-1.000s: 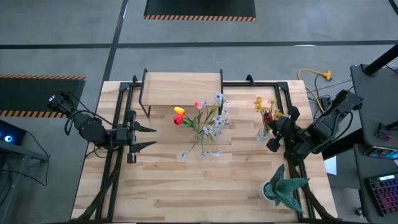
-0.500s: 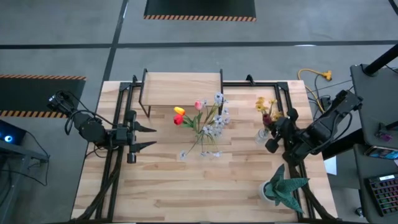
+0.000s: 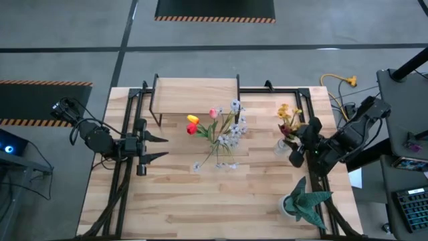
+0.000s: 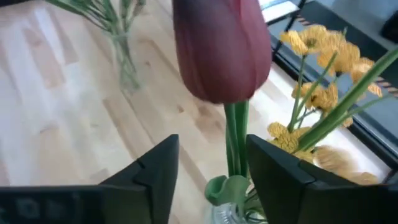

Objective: Pick and place flowers into a vace then onto a shelf
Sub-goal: Put the dark red flower into the right transparent vase, then put the left transparent vase on the shelf

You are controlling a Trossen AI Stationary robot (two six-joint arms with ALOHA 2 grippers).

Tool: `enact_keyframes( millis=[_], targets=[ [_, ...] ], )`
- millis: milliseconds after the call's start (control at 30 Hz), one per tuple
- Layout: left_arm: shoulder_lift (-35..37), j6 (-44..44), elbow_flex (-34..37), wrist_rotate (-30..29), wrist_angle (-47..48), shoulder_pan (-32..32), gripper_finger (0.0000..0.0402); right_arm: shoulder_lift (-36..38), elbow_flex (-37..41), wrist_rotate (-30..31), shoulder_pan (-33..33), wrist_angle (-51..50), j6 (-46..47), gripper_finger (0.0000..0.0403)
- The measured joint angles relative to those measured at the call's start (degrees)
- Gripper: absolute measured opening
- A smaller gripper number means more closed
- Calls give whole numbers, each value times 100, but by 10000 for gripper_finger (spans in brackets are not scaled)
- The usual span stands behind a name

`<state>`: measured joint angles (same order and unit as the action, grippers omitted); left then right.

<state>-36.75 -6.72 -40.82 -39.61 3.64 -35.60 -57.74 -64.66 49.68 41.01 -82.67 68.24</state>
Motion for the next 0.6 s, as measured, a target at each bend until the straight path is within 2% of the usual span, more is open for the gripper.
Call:
enact_keyframes(
  millis=[167, 367, 467, 600],
  targets=[
    [2, 0, 0, 2, 0, 0, 169, 0, -555, -323, 0, -105, -544, 197],
    [2, 0, 0, 0, 2, -1, 169, 4, -1106, -258, 221, -100, -1171, 198],
    [2, 1, 0, 2, 9, -2, 169, 94, -1121, -95, 589, -98, -1335, 197],
    [0, 39, 0, 2, 117, -1, 169, 289, -824, 147, 1395, -25, -1496, 190]
  ],
)
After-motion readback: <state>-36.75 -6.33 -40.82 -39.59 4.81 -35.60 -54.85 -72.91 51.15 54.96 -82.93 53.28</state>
